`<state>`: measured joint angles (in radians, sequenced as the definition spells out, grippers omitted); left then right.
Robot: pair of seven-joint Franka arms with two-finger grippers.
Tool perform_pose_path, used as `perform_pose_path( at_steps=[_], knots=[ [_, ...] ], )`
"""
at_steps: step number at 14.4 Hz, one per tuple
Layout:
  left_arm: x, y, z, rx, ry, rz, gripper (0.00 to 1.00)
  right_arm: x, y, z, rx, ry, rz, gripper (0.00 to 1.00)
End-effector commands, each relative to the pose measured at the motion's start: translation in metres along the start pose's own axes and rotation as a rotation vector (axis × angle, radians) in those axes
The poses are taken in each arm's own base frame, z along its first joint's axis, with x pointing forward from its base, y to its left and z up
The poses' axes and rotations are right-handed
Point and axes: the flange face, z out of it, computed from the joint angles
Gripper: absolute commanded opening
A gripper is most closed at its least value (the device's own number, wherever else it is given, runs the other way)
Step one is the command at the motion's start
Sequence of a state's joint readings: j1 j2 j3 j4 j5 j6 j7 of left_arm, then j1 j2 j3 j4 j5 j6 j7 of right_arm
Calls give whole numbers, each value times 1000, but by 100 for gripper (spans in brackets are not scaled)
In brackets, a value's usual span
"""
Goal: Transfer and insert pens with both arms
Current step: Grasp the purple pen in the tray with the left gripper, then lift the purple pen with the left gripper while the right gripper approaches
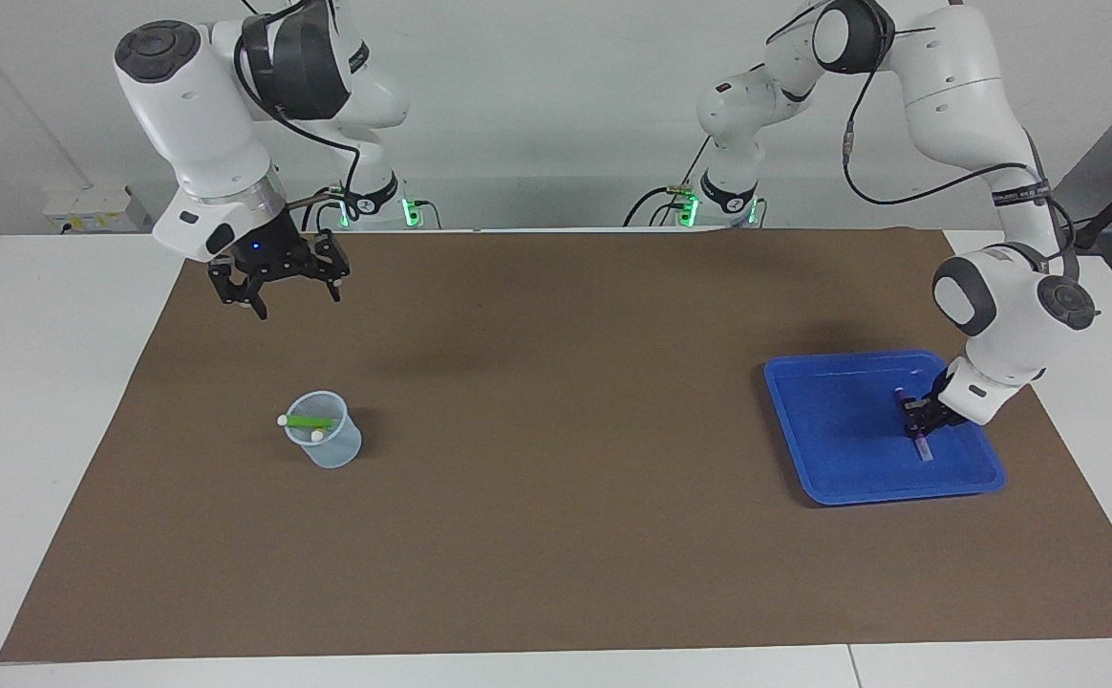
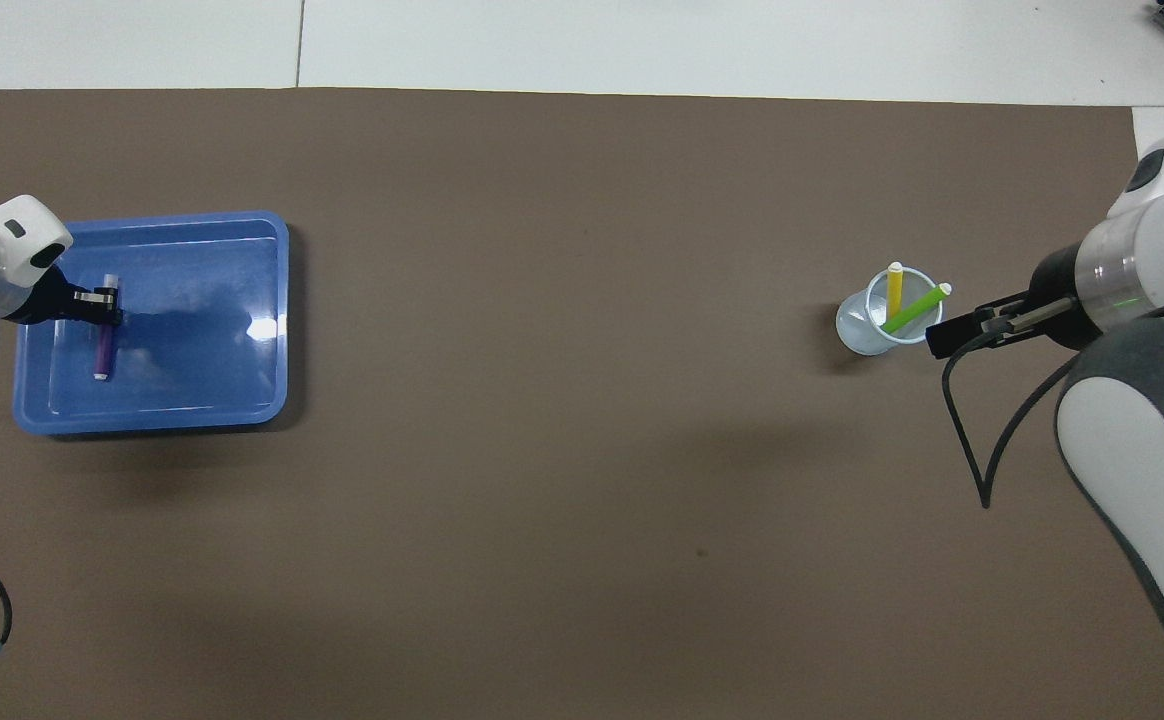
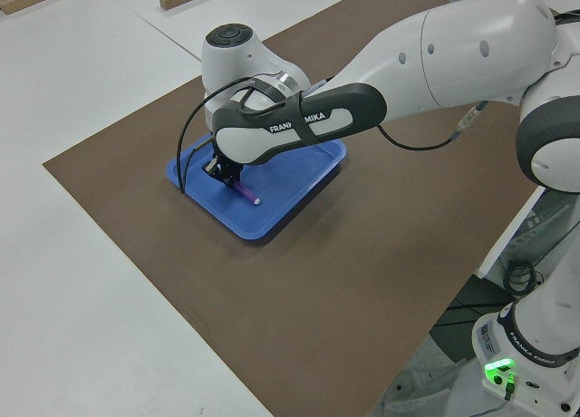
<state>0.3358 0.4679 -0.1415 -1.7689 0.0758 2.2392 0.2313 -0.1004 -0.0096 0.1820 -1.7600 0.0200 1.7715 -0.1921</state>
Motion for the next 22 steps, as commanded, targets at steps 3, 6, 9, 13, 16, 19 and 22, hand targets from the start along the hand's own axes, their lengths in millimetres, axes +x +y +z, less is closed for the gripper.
perform_pose_path(
  at_steps=[3, 6, 9, 13, 16, 19, 22],
  knots=[
    [-4, 6, -17, -71, -74, -36, 0, -3, 2, -3, 2, -5, 23, 100],
    [5, 18, -39, -86, -109, -29, 0, -4, 1, -3, 1, -4, 24, 100],
    [6, 34, -42, -84, -133, -3, 0, -5, 3, -3, 2, -9, 26, 100],
    [6, 55, -54, -77, -156, 12, 0, -6, 2, -1, 4, -13, 28, 100],
    [-1, 65, -70, -78, -180, 4, 0, -7, -4, 0, 7, -34, 76, 100],
    [-14, 101, -93, -70, -261, -63, 0, -7, -5, -1, 7, -33, 86, 100],
    [-29, 124, -113, -139, -326, -63, 0, -7, -6, 0, 8, -33, 85, 100]
  ],
)
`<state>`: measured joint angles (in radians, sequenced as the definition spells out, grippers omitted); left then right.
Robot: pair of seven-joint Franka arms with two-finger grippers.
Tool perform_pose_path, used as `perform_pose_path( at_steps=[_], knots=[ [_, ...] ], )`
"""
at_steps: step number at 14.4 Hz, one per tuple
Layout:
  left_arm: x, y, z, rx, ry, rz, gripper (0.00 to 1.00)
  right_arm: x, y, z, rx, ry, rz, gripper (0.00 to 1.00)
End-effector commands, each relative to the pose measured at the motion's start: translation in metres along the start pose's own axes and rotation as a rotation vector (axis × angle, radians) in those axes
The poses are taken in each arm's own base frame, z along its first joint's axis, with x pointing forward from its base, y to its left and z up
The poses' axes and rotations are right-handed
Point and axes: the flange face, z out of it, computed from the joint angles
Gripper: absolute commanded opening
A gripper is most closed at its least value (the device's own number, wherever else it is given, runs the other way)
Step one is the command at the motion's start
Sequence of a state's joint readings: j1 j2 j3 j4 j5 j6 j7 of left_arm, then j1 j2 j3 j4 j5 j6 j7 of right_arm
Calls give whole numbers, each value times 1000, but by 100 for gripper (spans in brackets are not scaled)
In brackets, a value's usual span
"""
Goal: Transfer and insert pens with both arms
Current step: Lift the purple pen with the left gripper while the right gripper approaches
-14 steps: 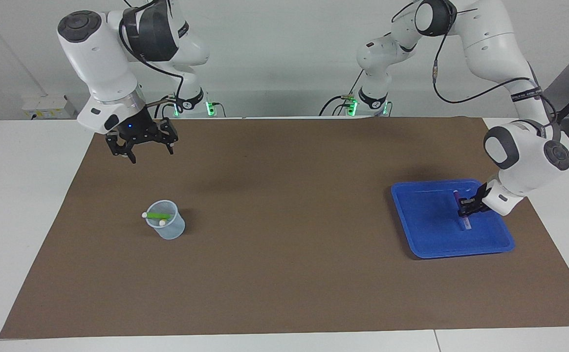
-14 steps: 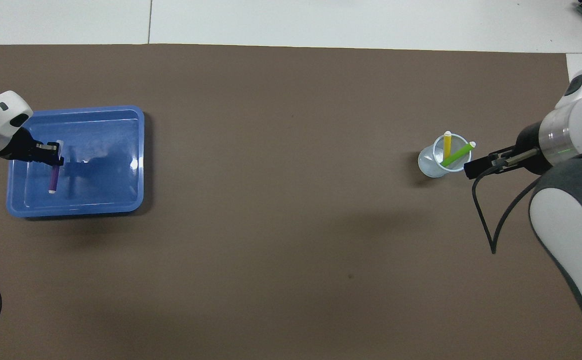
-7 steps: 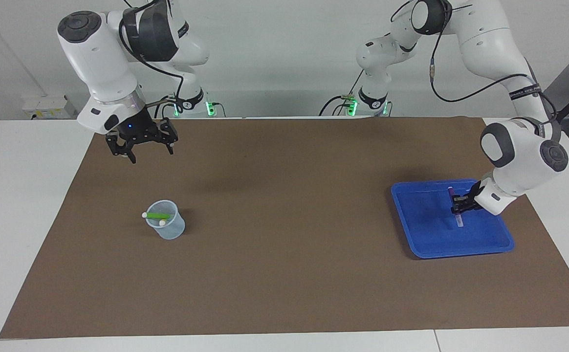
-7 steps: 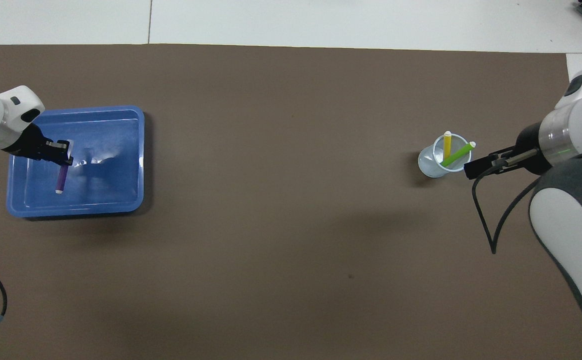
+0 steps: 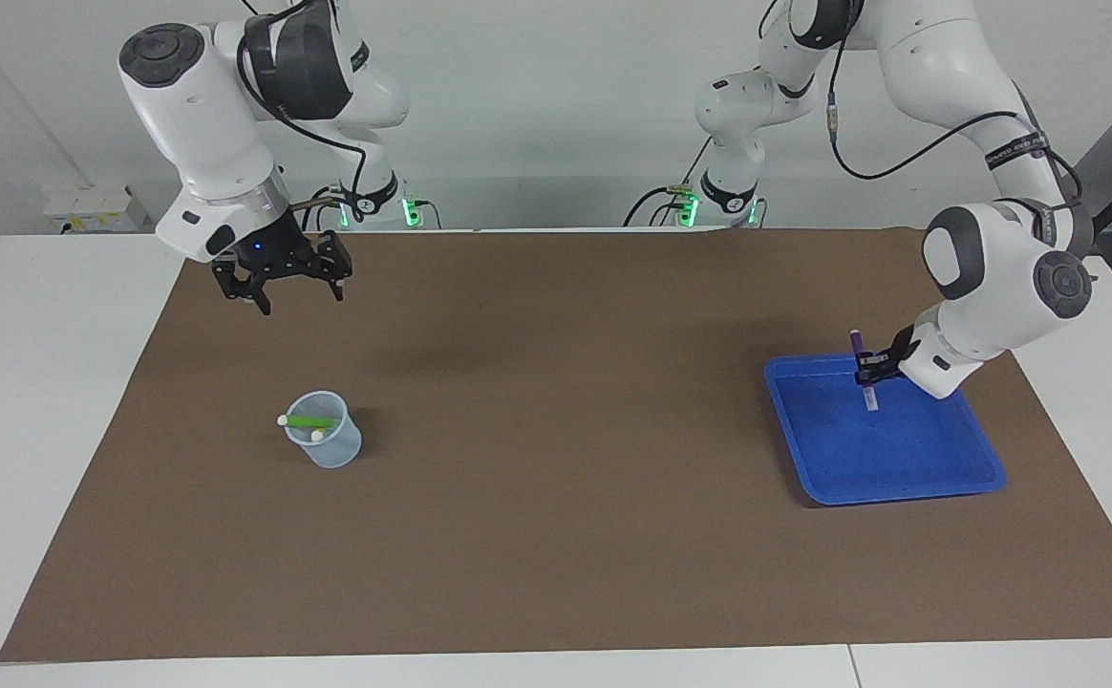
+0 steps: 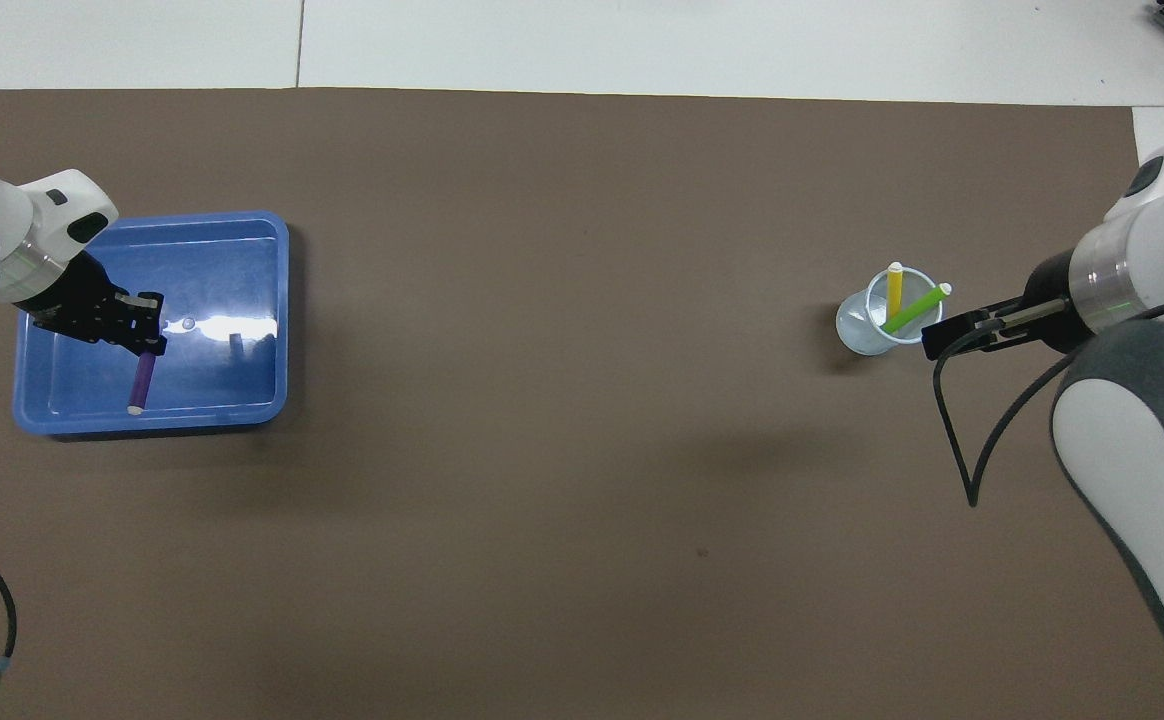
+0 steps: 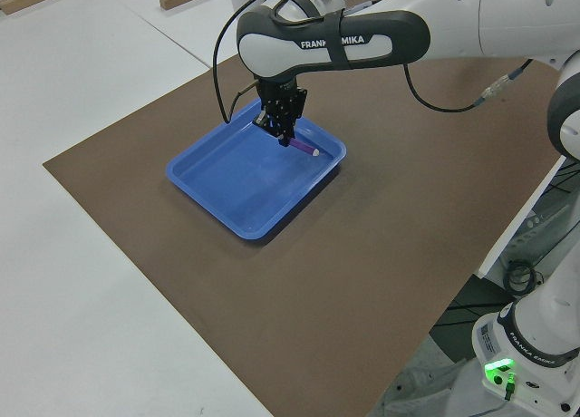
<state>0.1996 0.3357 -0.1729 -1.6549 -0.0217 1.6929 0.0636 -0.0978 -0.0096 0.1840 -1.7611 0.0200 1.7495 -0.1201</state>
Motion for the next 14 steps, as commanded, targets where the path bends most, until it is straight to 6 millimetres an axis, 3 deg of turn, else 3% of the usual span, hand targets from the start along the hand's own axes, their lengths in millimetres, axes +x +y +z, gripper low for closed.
perform_pose_path(
  at_steps=[1, 3, 6, 8, 10, 12, 14],
  knots=[
    [-21, 22, -15, -37, -38, -3, 0, -4, -6, -2, 14, -6, 16, 100],
    [-33, 71, -23, -1, -79, -35, 0, -4, -14, -2, 73, -1, 44, 100],
    [-49, 119, -42, 16, -169, -265, 0, 0, -41, -3, 169, 4, 161, 100],
    [-53, 125, -50, -128, -248, -528, 0, 6, -51, -8, 276, 33, 286, 100],
    [-54, 119, -49, -232, -335, -772, 0, 9, -73, -9, 330, 38, 327, 100],
    [-56, 134, -48, -251, -367, -816, 0, 9, -96, -10, 359, 25, 358, 100],
    [-58, 170, -42, -211, -368, -896, 0, 14, -120, -11, 416, 57, 446, 100]
  ],
)
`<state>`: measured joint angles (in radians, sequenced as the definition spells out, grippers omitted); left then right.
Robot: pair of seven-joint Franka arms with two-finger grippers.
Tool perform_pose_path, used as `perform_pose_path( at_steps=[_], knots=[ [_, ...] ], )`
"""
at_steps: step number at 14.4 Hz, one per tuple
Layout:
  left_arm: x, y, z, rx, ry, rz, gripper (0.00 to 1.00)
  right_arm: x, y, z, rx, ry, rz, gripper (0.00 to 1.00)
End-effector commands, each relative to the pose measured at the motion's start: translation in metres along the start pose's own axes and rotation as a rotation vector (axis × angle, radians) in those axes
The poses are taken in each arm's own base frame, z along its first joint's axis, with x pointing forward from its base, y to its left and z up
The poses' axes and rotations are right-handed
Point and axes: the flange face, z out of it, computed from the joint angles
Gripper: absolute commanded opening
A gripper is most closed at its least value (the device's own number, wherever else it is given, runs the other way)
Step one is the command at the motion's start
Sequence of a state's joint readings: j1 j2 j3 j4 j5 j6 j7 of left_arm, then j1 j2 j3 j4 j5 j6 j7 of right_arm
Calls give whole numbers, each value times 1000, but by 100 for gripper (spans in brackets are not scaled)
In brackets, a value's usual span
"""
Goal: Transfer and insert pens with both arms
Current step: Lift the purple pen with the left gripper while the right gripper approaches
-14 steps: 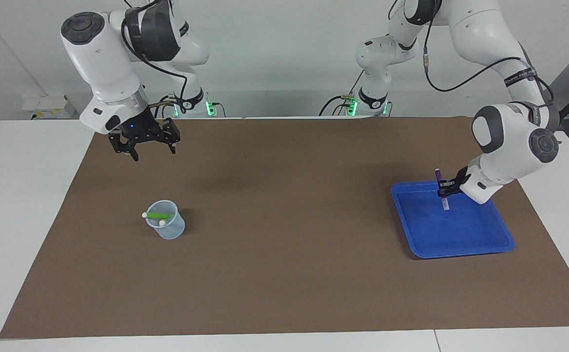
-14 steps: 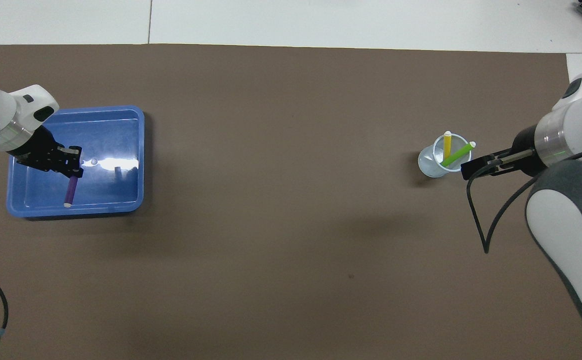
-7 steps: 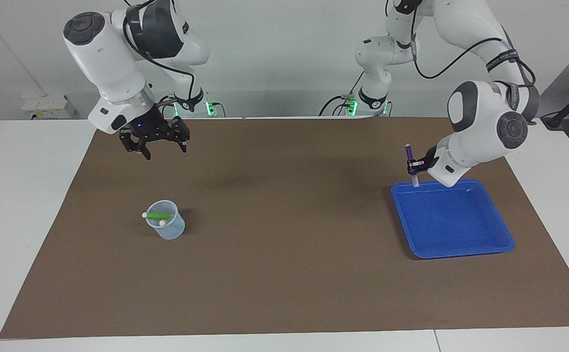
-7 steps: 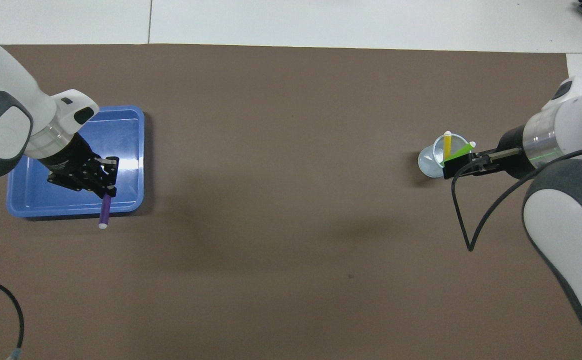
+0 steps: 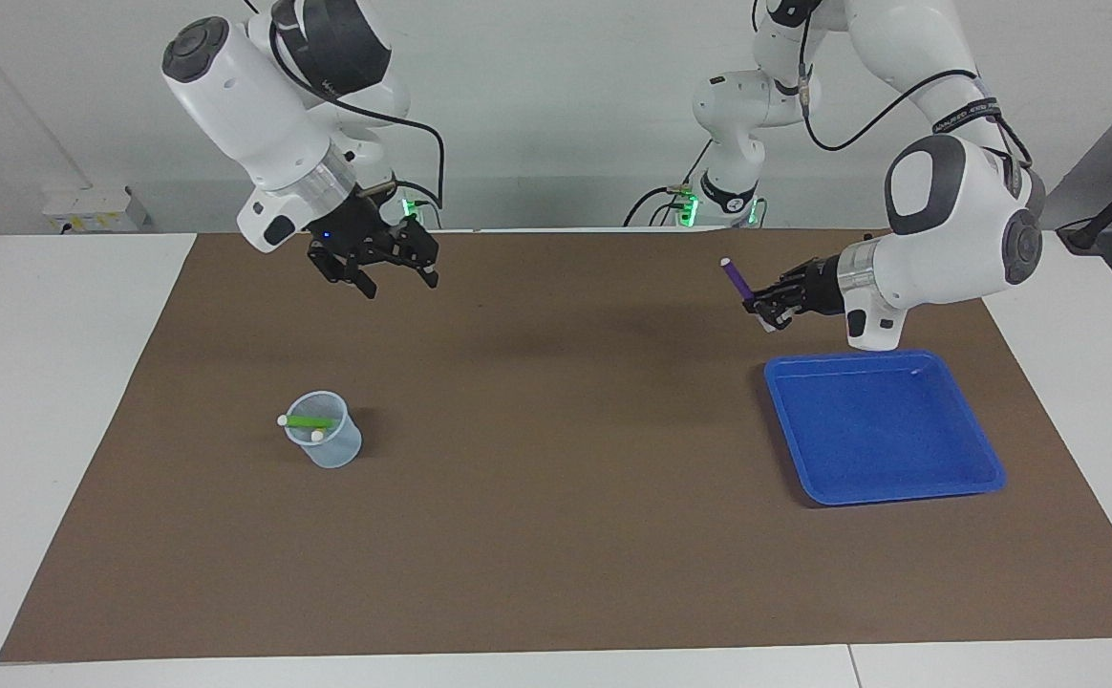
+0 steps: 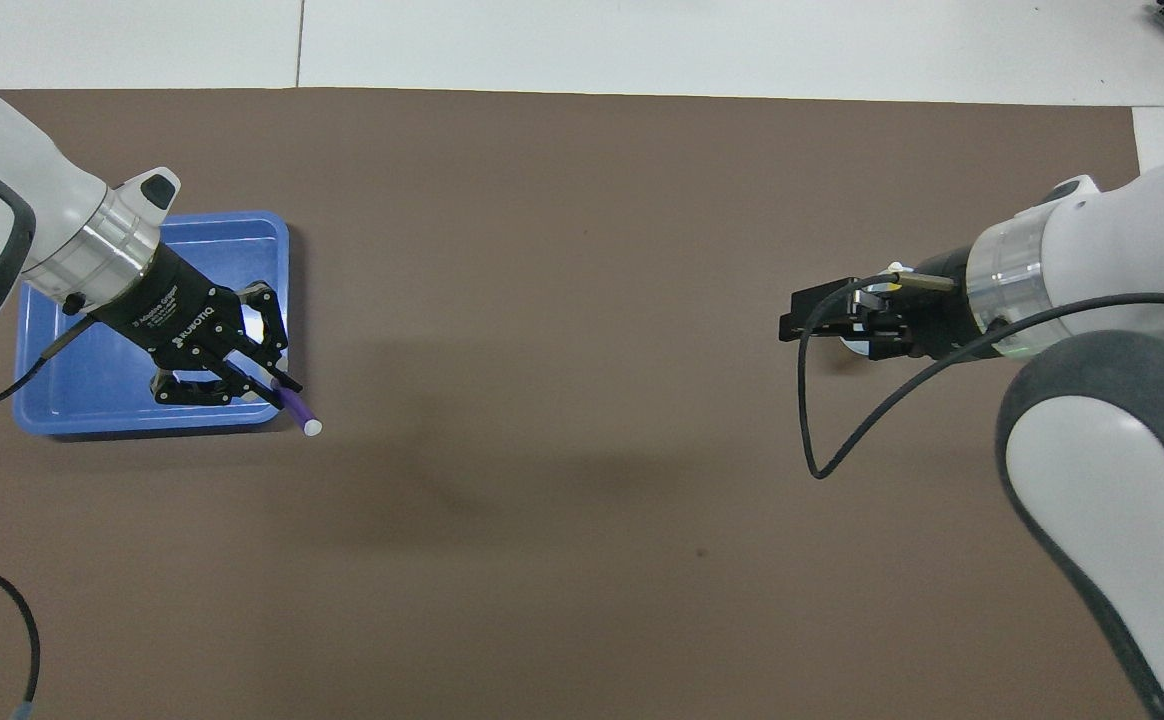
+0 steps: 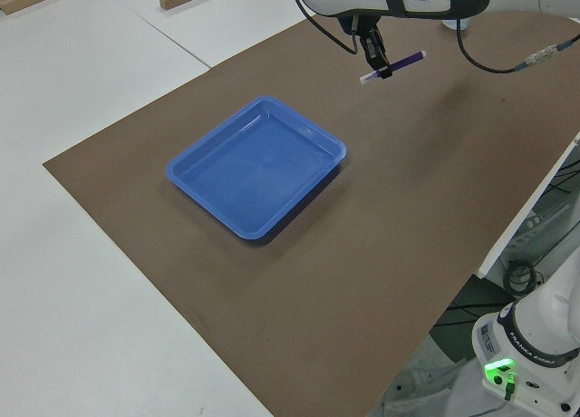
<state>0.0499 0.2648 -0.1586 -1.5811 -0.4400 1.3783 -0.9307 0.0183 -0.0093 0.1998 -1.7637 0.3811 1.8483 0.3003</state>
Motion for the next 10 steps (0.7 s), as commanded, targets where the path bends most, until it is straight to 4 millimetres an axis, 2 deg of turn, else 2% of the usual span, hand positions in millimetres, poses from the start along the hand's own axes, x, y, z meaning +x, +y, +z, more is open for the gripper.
perform_pose_path(
  at_steps=[1, 5, 6, 10],
  knots=[
    [-28, 22, 20, 11, 0, -143, 0, -10, -32, 16, 86, 26, 98, 100],
    [-39, 35, 32, -50, -63, -260, 0, -29, -89, 48, 146, 77, 168, 100],
    [-42, 37, 32, -69, -79, -298, 0, -33, -98, 53, 153, 79, 181, 100],
    [-51, 42, 50, -130, -164, -371, 0, -45, -120, 70, 192, 72, 180, 100]
  ],
)
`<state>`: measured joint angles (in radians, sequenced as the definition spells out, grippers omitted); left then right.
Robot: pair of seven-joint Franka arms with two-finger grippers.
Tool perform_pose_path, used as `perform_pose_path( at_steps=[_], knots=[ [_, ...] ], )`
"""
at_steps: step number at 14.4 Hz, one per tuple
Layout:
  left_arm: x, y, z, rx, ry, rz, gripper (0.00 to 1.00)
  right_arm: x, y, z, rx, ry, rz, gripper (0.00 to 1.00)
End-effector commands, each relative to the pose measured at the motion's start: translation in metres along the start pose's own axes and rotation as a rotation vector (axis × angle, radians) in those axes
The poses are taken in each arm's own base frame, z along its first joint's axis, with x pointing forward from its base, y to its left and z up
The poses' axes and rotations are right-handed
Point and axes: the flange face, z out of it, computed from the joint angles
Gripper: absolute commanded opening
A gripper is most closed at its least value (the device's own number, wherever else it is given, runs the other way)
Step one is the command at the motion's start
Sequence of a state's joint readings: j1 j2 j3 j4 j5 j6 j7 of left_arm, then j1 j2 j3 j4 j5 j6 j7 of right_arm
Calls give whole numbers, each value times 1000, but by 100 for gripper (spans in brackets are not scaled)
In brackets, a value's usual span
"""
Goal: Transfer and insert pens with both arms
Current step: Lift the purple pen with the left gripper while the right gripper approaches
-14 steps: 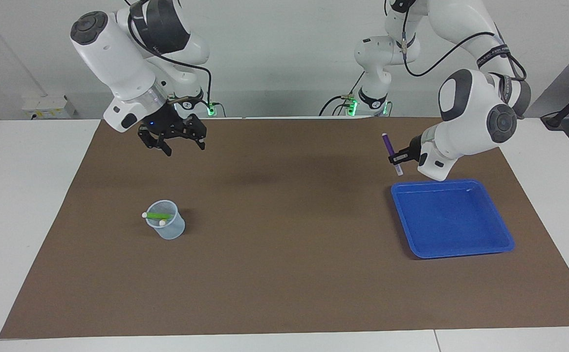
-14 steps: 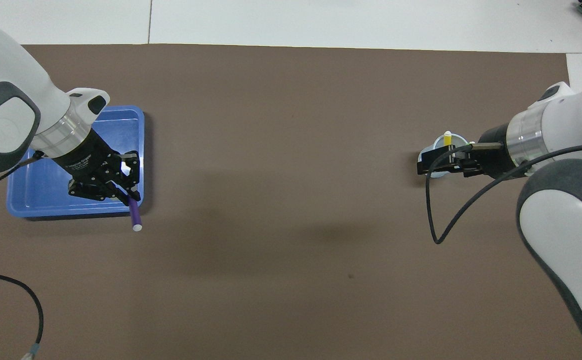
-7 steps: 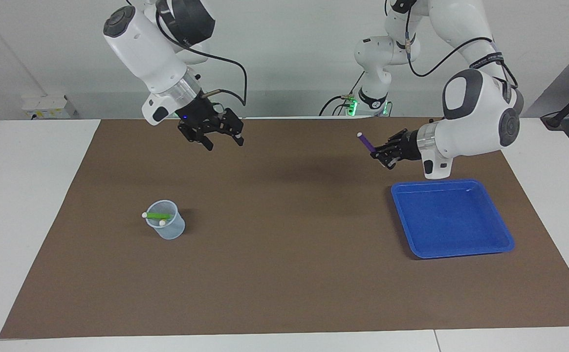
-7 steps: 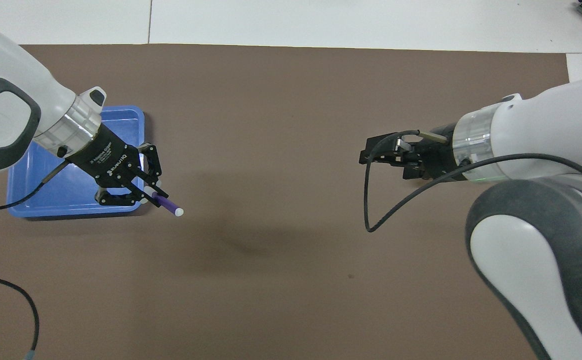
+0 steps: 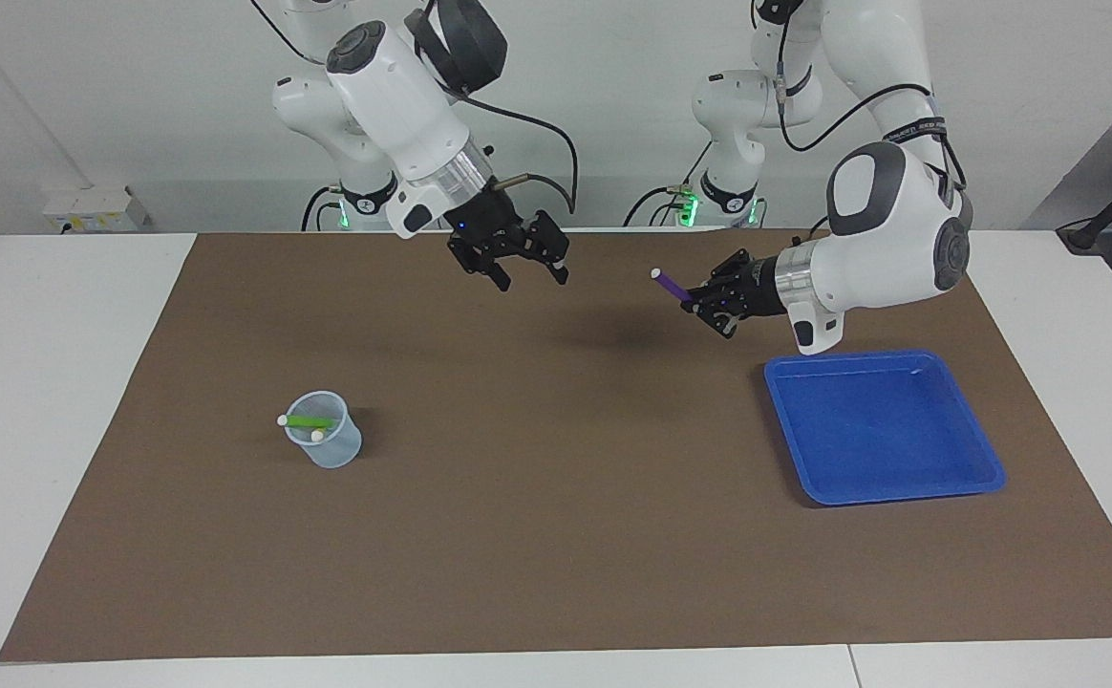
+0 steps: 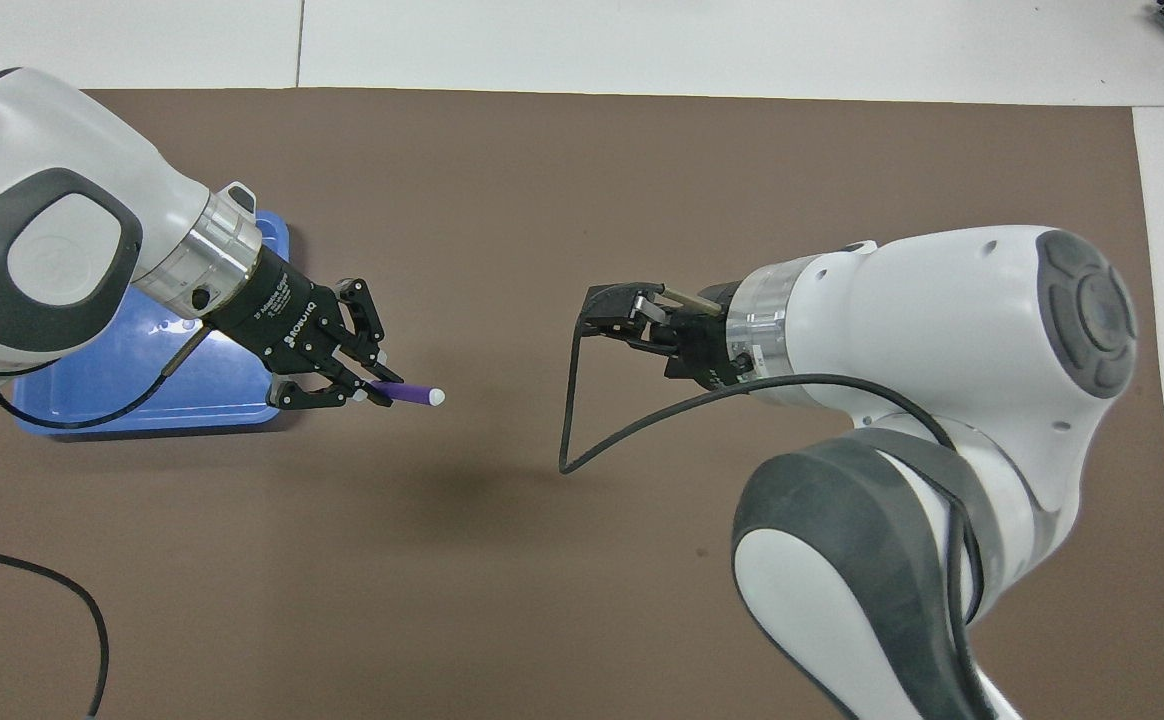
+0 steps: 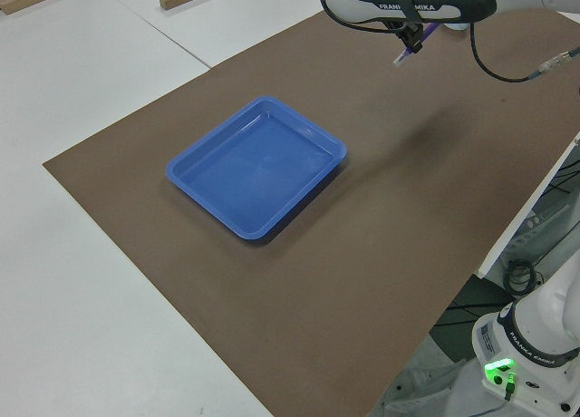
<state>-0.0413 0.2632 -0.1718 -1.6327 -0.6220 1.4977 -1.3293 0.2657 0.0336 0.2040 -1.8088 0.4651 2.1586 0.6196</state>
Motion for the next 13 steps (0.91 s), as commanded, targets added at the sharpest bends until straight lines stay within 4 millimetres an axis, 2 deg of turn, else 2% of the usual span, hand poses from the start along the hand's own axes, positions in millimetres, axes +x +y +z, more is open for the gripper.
perform_pose_path(
  at_steps=[1, 6, 7, 10, 13],
  knots=[
    [-2, -10, 17, -60, -79, -77, 0, -10, -10, 15, 42, 8, 11, 100],
    [1, -15, 34, -78, -119, -109, 0, -21, -19, 43, 35, -16, -108, 100],
    [-11, -12, 44, -80, -114, -99, 0, -20, -17, 49, 30, -22, -138, 100],
    [-35, 1, 60, -136, -130, -152, 0, -18, -21, 62, 57, -21, -154, 100],
    [-40, 6, 74, -165, -119, -159, 0, -31, -30, 71, 59, -32, -174, 100]
  ],
)
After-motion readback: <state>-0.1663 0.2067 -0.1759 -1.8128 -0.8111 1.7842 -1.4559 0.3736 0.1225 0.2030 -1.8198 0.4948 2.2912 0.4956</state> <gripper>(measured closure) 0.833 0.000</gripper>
